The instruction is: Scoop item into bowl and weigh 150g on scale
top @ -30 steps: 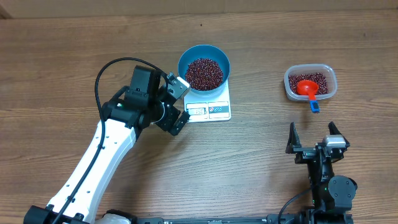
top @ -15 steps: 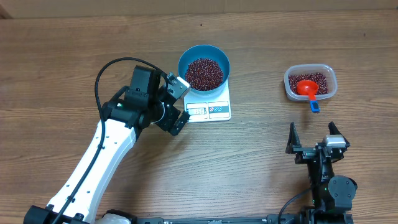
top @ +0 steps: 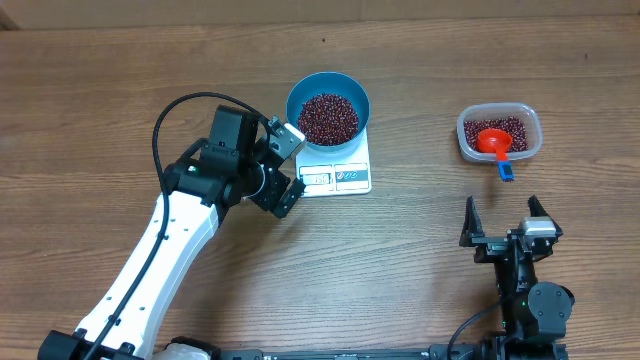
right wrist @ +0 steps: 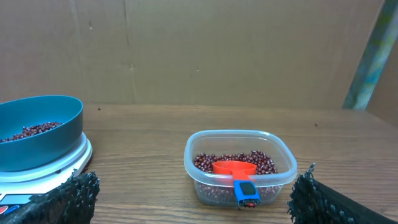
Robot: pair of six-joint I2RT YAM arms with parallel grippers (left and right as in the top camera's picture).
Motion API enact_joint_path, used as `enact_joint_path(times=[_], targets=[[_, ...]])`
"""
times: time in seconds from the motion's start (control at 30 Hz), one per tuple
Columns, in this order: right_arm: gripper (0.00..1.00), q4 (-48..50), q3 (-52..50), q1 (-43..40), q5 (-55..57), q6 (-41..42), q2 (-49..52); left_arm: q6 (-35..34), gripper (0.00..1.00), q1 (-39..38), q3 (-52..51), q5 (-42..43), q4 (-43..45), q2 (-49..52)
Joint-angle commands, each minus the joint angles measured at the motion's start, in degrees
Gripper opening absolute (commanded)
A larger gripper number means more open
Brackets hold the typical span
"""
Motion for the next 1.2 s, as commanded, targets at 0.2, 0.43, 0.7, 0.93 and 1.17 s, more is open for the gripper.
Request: enact_joint_path(times=[0.2, 0.43, 0.7, 0.93, 1.17], targets=[[1.00, 0.2, -0.6, 0.2, -0.1, -0.1, -0.5, -0.5, 1.00, 0.3, -0.1, 0.2, 0.1, -1.2], [1.00, 0.2, -0.6, 0.2, -0.1, 0.0, -0.5, -0.6, 1.00, 0.3, -0.1, 0.2, 0.1, -1.2], [1.00, 0.2, -0.6, 0.2, -0.1, -0.1, -0.5, -0.6, 1.00, 0.3, -0.1, 0.2, 0.1, -1.2], [1.00, 0.2, -0.6, 0.2, -0.1, 0.0, -0.5, -0.8, 1.00, 0.3, -0.1, 0.1, -0.7, -7.0], [1.00, 0.2, -0.6, 0.2, -0.1, 0.0, -0.5, -0.5, 1.00, 1.9, -1.2, -6.6, 3.4, -22.3]])
